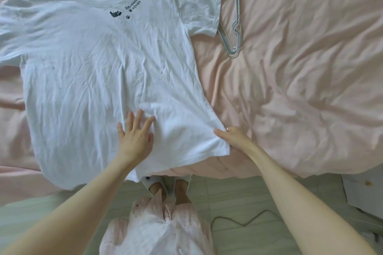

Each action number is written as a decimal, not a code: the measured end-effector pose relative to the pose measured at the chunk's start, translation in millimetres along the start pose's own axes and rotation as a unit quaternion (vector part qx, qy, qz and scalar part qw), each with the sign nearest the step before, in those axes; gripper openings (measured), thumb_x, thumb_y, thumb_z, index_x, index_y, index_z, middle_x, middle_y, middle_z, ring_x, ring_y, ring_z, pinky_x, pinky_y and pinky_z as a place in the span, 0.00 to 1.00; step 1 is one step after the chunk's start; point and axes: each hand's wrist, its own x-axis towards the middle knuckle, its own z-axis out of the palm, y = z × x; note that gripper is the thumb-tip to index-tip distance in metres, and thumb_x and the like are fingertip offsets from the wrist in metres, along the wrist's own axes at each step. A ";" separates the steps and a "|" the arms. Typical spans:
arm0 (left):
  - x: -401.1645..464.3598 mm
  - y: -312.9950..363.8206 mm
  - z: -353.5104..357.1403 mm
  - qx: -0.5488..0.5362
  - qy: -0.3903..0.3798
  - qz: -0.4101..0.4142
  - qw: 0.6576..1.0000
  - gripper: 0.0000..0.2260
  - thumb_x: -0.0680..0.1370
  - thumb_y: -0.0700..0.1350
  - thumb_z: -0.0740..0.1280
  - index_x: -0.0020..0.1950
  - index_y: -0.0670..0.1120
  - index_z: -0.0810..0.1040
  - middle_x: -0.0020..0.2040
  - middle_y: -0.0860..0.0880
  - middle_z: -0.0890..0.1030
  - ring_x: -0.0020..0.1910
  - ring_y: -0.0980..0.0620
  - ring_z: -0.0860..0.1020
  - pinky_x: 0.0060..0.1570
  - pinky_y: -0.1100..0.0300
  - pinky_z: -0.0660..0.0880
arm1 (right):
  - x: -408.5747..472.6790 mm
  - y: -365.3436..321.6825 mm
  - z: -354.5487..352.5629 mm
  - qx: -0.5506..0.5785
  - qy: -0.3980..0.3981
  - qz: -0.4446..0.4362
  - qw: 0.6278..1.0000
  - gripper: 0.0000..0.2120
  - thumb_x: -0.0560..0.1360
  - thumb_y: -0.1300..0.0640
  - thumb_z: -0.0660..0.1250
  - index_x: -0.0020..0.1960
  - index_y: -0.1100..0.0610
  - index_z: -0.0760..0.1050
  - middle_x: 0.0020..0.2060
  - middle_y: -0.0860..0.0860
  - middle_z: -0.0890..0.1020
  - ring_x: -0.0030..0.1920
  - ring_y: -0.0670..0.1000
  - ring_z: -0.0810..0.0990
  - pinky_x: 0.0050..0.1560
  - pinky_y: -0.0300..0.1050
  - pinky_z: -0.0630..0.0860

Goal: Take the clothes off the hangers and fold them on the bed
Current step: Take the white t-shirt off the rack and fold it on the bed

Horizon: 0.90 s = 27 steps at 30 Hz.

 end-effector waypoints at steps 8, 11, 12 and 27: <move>-22.2 27.9 17.8 0.018 -0.013 0.039 0.999 0.23 0.80 0.45 0.56 0.74 0.57 0.58 0.77 0.48 0.49 0.76 0.43 0.42 0.67 0.30 0.44 | -9.1 23.3 1.8 -0.167 0.220 -0.105 0.955 0.16 0.81 0.50 0.57 0.41 0.61 0.68 0.37 0.57 0.75 0.47 0.61 0.74 0.43 0.48 0.65; -31.1 31.7 27.3 0.042 -0.050 0.055 0.996 0.25 0.80 0.44 0.56 0.76 0.58 0.54 0.78 0.50 0.46 0.76 0.43 0.40 0.67 0.30 0.44 | -10.0 39.2 2.1 -0.259 0.184 -0.066 0.946 0.20 0.81 0.48 0.56 0.59 0.64 0.72 0.52 0.65 0.78 0.55 0.63 0.75 0.48 0.49 0.69; -33.6 32.1 30.5 0.047 -0.062 0.060 0.995 0.26 0.80 0.44 0.55 0.76 0.58 0.52 0.78 0.51 0.45 0.76 0.43 0.39 0.67 0.31 0.44 | -10.1 42.7 2.1 -0.276 0.182 -0.063 0.942 0.21 0.81 0.48 0.55 0.61 0.63 0.72 0.53 0.65 0.78 0.56 0.64 0.75 0.48 0.49 0.69; -45.2 32.7 30.6 0.002 -0.093 0.091 0.991 0.25 0.79 0.40 0.55 0.76 0.53 0.57 0.78 0.54 0.51 0.77 0.47 0.45 0.69 0.33 0.50 | 11.2 30.1 6.6 -0.314 0.248 0.045 0.915 0.16 0.80 0.55 0.57 0.63 0.62 0.70 0.63 0.60 0.73 0.63 0.61 0.70 0.58 0.51 0.68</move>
